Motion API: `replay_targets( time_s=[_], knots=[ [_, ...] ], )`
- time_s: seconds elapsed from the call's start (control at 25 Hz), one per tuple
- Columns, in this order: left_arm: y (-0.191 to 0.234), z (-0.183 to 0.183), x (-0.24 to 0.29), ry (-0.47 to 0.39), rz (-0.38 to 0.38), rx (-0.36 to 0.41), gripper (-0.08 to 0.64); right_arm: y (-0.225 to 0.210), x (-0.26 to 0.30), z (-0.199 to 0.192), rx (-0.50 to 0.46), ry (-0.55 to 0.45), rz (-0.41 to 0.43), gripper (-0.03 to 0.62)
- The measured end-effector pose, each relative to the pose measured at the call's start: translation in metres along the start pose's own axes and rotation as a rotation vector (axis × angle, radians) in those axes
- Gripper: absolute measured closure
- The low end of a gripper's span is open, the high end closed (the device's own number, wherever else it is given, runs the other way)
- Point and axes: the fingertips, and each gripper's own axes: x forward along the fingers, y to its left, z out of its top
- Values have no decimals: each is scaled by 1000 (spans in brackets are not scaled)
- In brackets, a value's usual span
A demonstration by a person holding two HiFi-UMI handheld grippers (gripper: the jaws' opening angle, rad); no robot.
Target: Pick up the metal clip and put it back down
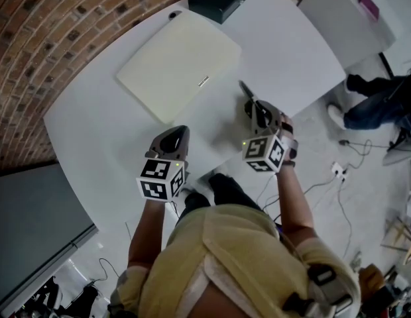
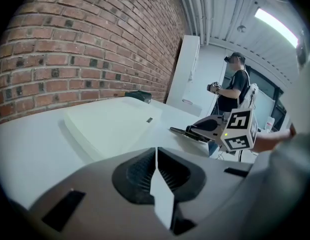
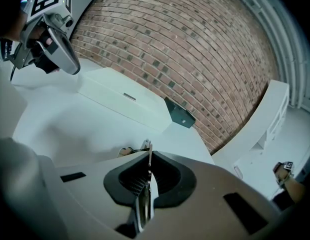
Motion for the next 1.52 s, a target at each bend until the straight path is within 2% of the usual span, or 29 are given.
replay_targets(
  time_s=[0.28, 0.64, 1.0, 1.28, 1.52],
  knots=[
    [-2, 5, 13, 10, 11, 1, 548, -2, 7, 0, -16, -30, -12, 584],
    [-2, 1, 15, 21, 21, -11, 548, 15, 7, -1, -31, -42, 35, 582],
    [-2, -1, 13, 17, 18, -8, 548, 28, 8, -4, -60, -33, 52, 545],
    [1, -1, 3, 18, -16, 7, 548, 31, 1, -4, -45, 5, 45, 520],
    [11, 1, -8, -2, -33, 9, 548, 31, -15, 7, 38, 1, 11, 520]
  ],
)
